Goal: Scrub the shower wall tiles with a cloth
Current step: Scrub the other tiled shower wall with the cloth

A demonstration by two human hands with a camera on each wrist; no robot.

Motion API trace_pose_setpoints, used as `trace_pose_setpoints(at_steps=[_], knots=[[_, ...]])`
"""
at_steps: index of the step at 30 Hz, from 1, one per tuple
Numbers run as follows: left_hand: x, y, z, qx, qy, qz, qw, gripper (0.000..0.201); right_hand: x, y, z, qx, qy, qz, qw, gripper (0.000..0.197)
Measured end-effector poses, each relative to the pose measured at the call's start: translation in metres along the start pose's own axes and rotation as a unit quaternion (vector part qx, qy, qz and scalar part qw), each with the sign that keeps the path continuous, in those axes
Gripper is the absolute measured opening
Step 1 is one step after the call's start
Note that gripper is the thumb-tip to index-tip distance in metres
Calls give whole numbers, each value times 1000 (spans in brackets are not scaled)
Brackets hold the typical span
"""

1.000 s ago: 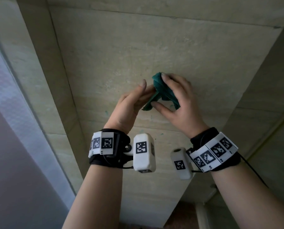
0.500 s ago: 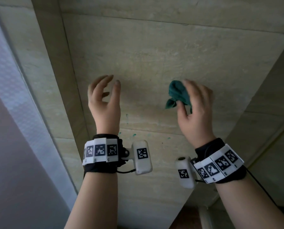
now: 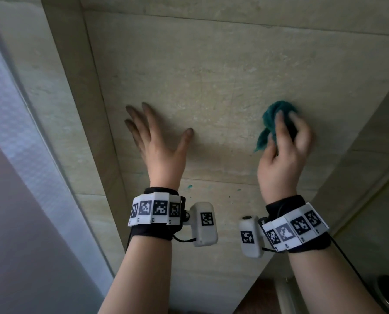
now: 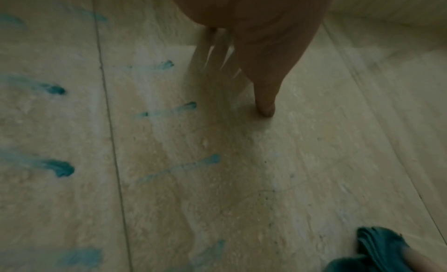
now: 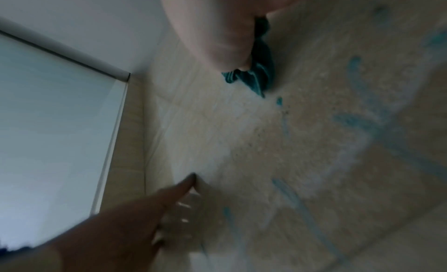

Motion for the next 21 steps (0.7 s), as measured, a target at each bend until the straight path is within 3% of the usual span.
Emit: trace_pose_setpoints(at_steps=[6, 9, 12, 14, 18, 21], knots=[[1, 0, -4, -7, -8, -2, 1000, 99, -30, 22, -24, 18, 97, 29, 995, 52], [-1, -4, -4, 3, -26, -8, 1000, 96, -51, 43, -38, 42, 194, 93, 976, 44], [-6, -13, -10, 18, -29, -38, 999, 91, -58, 45, -39, 51, 242, 147, 958, 43], [-8, -18, -15, 19, -32, -58, 998, 88, -50, 32, -28, 29, 232, 140, 962, 42], [-10, -25, -22, 37, -33, -77, 996, 85, -19, -15, 8, -34, 121, 30, 992, 51], [-15, -33, -29, 47, -24, -100, 994, 83, -16, -30, 13, -34, 74, 2, 997, 54]])
Point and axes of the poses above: each hand's wrist, its own x-axis towards the middle knuckle, its own z-axis out of the back of the hand, y = z × x, the point moved 5 cm from there along x, towards the middle knuckle, and after that the axes turned 1 degree about -y, right-handed, at the moved point
